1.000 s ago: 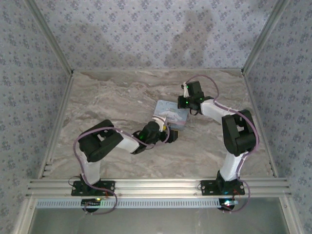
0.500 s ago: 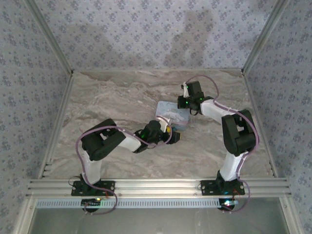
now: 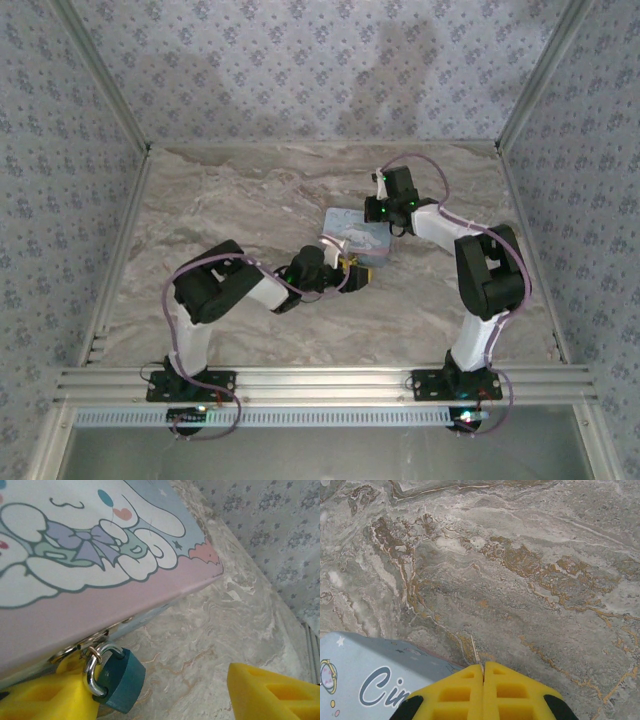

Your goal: Unlock the padlock with the key

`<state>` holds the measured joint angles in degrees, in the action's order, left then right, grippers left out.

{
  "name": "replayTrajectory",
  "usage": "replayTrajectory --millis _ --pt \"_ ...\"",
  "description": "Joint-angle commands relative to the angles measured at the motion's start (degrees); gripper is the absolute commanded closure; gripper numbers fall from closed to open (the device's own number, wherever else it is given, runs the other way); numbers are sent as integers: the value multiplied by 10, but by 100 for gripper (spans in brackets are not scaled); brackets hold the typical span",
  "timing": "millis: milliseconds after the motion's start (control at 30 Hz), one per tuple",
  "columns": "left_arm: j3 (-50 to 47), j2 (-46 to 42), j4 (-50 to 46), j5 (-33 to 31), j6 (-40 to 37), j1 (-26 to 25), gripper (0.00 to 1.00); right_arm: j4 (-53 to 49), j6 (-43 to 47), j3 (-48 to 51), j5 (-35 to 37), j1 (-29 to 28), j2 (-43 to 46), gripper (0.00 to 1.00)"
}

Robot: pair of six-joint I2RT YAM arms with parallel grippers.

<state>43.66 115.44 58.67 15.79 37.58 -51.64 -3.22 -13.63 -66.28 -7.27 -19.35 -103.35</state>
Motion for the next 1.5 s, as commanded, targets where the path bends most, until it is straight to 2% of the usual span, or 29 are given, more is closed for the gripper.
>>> replayTrajectory --millis 0,67,133,433,600,667,800,1200,1267,1333,1400,1467 --pt "1 11 45 15 19 2 34 -10 5 8 -3 -7 -4 100" --pt "12 18 34 19 29 2 40 -9 5 11 -3 -8 -3 100" --pt "17 22 28 19 38 2 39 -8 4 12 -2 -8 -3 100" --pt "-8 49 145 32 87 3 37 -5 1 15 -1 -11 -4 100" --pt "-20 62 176 4 107 2 43 -2 0 18 -1 -11 -4 100" --pt "-28 57 168 -14 106 2 32 -1 -1 19 -1 -11 -4 100" --pt "-40 41 156 -29 87 0 32 0 0 20 0 -12 -4 100" --pt "-3 63 76 -24 130 4 47 4 -2 26 0 -14 -3 100" --pt "3 64 58 -22 135 6 54 5 -3 27 1 -14 -2 100" --pt "6 66 52 -19 145 8 57 7 -4 27 1 -14 -1 100" --pt "5 70 51 -15 153 13 67 8 -3 29 0 -14 0 100" --pt "6 73 44 -10 160 16 68 9 -4 29 -1 -14 1 100"
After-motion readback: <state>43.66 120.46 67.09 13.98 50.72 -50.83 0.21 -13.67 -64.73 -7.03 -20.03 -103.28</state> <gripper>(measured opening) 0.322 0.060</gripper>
